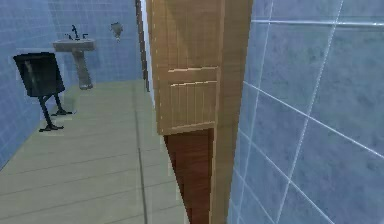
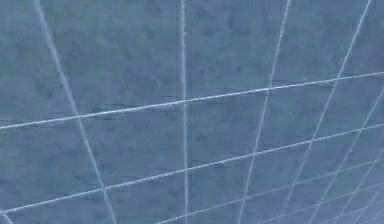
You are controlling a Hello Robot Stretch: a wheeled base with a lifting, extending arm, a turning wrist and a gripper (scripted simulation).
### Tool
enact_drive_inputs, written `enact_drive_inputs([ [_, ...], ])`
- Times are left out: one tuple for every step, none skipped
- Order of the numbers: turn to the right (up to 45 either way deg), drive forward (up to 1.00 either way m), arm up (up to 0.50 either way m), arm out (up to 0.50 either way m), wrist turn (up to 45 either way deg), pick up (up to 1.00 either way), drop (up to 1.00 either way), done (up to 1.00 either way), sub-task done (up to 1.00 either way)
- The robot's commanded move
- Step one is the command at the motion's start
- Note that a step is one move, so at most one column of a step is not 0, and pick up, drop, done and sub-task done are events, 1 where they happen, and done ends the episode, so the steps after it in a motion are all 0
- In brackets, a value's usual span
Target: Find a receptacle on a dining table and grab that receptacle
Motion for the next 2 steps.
enact_drive_inputs([
  [-15.0,0.0,0.0,0.0,0.0,0.0,0.0,0.0,0.0],
  [0.0,0.45,0.0,0.0,0.0,0.0,0.0,0.0,0.0],
])
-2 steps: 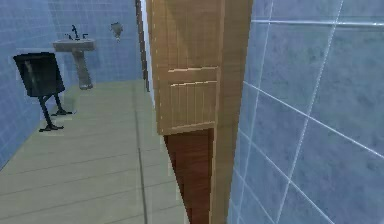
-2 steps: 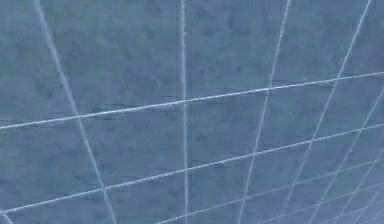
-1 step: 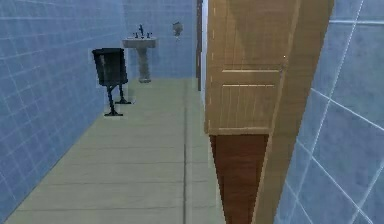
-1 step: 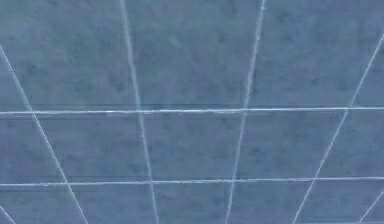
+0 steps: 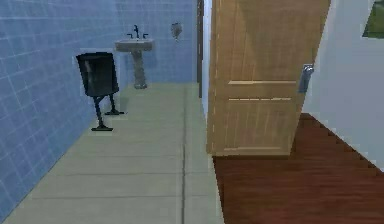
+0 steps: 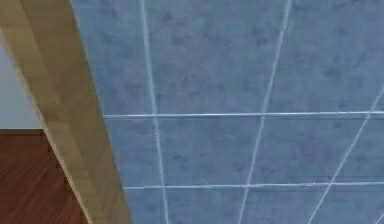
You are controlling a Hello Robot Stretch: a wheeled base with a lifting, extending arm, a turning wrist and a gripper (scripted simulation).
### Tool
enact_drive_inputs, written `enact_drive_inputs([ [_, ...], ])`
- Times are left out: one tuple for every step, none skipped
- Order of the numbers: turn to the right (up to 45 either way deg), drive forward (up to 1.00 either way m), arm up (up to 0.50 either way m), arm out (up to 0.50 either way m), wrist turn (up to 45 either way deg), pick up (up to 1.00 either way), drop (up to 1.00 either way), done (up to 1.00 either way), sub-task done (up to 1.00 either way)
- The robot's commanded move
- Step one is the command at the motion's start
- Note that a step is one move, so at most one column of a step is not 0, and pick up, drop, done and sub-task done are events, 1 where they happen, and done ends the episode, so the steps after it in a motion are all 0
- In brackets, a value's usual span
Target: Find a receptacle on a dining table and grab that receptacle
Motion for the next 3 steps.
enact_drive_inputs([
  [36.0,0.0,0.0,0.0,0.0,0.0,0.0,0.0,0.0],
  [3.0,0.0,0.0,0.0,0.0,0.0,0.0,0.0,0.0],
  [0.0,1.0,0.0,0.0,0.0,0.0,0.0,0.0,0.0],
])
